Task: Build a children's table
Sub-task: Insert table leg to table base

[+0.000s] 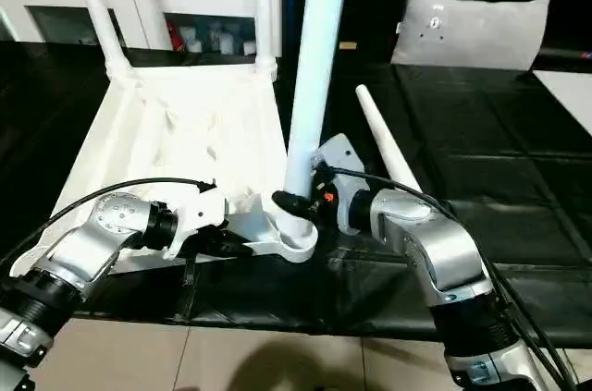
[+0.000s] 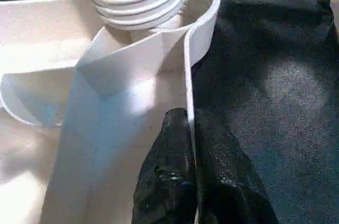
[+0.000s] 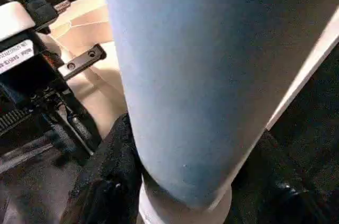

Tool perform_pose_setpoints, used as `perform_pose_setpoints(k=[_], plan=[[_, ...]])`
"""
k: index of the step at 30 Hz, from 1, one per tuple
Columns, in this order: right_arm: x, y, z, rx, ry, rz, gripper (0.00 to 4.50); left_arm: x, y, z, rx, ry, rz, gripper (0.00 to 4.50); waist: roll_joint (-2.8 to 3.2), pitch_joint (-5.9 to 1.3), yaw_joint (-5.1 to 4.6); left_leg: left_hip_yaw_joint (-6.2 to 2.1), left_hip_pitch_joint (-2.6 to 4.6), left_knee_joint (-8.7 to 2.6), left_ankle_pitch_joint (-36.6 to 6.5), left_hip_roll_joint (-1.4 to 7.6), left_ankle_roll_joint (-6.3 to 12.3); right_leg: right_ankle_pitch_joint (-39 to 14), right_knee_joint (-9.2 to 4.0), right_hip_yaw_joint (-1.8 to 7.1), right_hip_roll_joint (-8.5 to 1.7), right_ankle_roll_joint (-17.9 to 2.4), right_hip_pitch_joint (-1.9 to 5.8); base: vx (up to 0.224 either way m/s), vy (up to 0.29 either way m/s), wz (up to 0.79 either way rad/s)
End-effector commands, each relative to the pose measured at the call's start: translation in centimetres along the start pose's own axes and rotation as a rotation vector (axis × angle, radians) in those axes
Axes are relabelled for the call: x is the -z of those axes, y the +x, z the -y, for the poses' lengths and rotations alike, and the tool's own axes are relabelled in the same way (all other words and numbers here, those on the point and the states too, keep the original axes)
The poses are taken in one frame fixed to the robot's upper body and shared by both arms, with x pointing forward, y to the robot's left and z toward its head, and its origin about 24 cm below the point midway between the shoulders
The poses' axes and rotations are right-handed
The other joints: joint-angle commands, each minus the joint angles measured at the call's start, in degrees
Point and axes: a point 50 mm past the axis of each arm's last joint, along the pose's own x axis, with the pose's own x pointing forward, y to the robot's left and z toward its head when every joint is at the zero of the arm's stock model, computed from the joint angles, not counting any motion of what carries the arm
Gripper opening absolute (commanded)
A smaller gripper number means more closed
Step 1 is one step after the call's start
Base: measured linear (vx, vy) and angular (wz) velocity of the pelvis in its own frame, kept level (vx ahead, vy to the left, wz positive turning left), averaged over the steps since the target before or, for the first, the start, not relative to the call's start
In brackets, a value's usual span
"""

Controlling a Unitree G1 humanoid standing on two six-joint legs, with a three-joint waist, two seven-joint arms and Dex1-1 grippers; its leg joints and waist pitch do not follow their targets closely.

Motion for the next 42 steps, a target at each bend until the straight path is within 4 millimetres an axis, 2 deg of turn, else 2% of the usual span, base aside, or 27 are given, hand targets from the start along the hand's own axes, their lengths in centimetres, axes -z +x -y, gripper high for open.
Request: perform_pose_setpoints(k=[1, 10, 18, 25, 27, 29, 31, 32, 33, 35, 36, 38, 39, 41, 42], plan=[[0.3, 0.0, -0.2, -0.021, 0.014, -0.044, 1.89, -0.6, 0.2, -0.1, 0.032, 0.057, -0.015, 0.0, -0.31, -3.92, -0.43, 0.36, 0.4, -4.0, -13.9, 0.51, 0.48, -32.9, -5.12, 1.72, -3.48, -2.6, 2.54, 0.0, 0.0, 0.0], [0.1, -0.6, -0.4, -0.05, 0.007, -0.074, 1.89, 0.0, 0.1, -0.3, 0.018, 0.057, -0.034, 0.0, -0.74, -3.93, -0.52, 0.3, 0.41, -3.8, -14.9, 0.32, 0.65, -35.4, -5.66, 1.37, -3.44, -1.3, 2.41, 0.0, 0.0, 0.0], [-0.1, -0.7, -0.1, -0.047, 0.011, -0.087, 1.89, 0.0, 0.0, -0.4, 0.022, 0.064, -0.037, 0.0, -0.66, -3.95, -0.61, 0.15, 0.43, -3.77, -15.5, 0.33, 0.66, -36.2, -5.87, 1.06, -3.41, -0.9, 2.28, 0.0, 0.0, 0.0], [1.8, -0.3, 0.9, -0.004, 0.113, -0.059, 1.89, -0.2, 0.2, -0.4, 0.032, 0.073, -0.025, 0.0, -0.72, -3.99, -0.78, 0.14, 0.47, -3.67, -16.2, 0.25, 0.66, -36.7, -6.08, 0.85, -3.5, -1.1, 2.27, 0.0, 0.0, 0.0], [2.4, -0.4, 1.0, 0.01, 0.135, -0.054, 1.89, -0.3, 0.2, -0.5, 0.03, 0.074, -0.024, 0.0, -0.48, -3.99, -0.8, 0.08, 0.55, -3.75, -16.7, 0.37, 0.66, -36.3, -6.09, 0.85, -3.51, -1.4, 2.21, 0.0, 0.0, 0.0], [2.8, -0.5, 1.1, 0.019, 0.161, -0.043, 1.89, -0.3, 0.2, -0.5, 0.03, 0.075, -0.024, 0.0, -0.61, -3.93, -0.84, 0.07, 0.51, -3.76, -17.1, 0.28, 0.64, -36.6, -6.1, 0.76, -3.42, -1.2, 2.25, 0.0, 0.0, 0.0], [3.8, -0.7, 1.3, 0.053, 0.212, -0.014, 1.89, -0.2, 0.1, -0.5, 0.027, 0.075, -0.025, 0.0, -0.44, -3.88, -0.8, 0.13, 0.8, -3.62, -17.8, 0.25, 0.68, -38.1, -6.56, 0.73, -3.63, -0.9, 1.91, 0.0, 0.0, 0.0], [3.9, -0.7, 1.4, 0.057, 0.219, -0.013, 1.89, -0.2, 0.1, -0.5, 0.025, 0.075, -0.025, 0.0, 0.01, -3.82, -0.98, -0.05, 0.82, -3.72, -18.9, 0.27, 0.47, -38.4, -6.72, 0.41, -3.54, -1.0, 2.01, 0.0, 0.0, 0.0], [4.2, -0.8, 1.4, 0.059, 0.231, -0.011, 1.89, -0.2, 0.1, -0.5, 0.024, 0.075, -0.026, 0.0, -0.24, -3.92, -1.02, -0.18, 0.72, -3.77, -19.2, 0.25, 0.43, -38.0, -6.58, 0.2, -3.44, -0.9, 2.29, 0.0, 0.0, 0.0], [5.1, -1.0, 1.1, 0.059, 0.26, 0.002, 1.89, -0.2, 0.1, -0.6, 0.016, 0.073, -0.028, 0.0, -0.08, -3.88, -1.02, -0.14, 0.96, -3.76, -19.6, 0.33, 0.56, -37.9, -6.73, 0.21, -3.55, -1.1, 2.07, 0.0, 0.0, 0.0], [5.9, -1.2, 0.8, 0.059, 0.285, 0.021, 1.89, -0.2, 0.1, -0.7, 0.007, 0.068, -0.024, 0.0, 0.57, -3.88, -1.1, -0.3, 1.24, -3.88, -21.2, 0.54, 0.6, -37.2, -7.01, -0.24, -3.69, -1.7, 2.21, 0.0, 0.0, 0.0], [6.2, -1.2, 0.6, 0.059, 0.291, 0.027, 1.89, -0.2, 0.1, -0.7, 0.003, 0.066, -0.021, 0.0, 0.52, -4.04, -1.06, -0.42, 1.12, -4.2, -21.1, 0.9, 0.69, -34.6, -6.75, -0.41, -3.84, -2.7, 2.68, 0.0, 0.0, 0.0], [7.1, -1.3, 0.3, 0.077, 0.317, 0.049, 1.89, -0.4, 0.2, -0.9, -0.009, 0.063, -0.011, 0.0, 0.5, -3.95, -1.01, -0.33, 1.11, -4.29, -21.2, 0.91, 0.74, -34.3, -6.78, -0.36, -3.9, -3.0, 2.69, 0.0, 0.0, 0.0], [7.5, -1.4, 0.1, 0.092, 0.324, 0.058, 1.89, -0.4, 0.2, -0.9, -0.013, 0.061, -0.008, 0.0, 0.61, -3.88, -0.95, -0.3, 1.46, -4.23, -22.0, 0.91, 0.7, -35.1, -6.91, -0.39, -4.02, -3.2, 2.38, 0.0, 0.0, 0.0], [7.6, -1.4, 0.0, 0.095, 0.324, 0.06, 1.89, -0.4, 0.2, -0.9, -0.013, 0.061, -0.007, 0.0, 1.02, -3.77, -1.28, -0.39, 1.21, -4.35, -23.1, 0.75, 0.37, -35.6, -7.14, -0.6, -3.94, -2.9, 2.77, 0.0, 0.0, 0.0]])
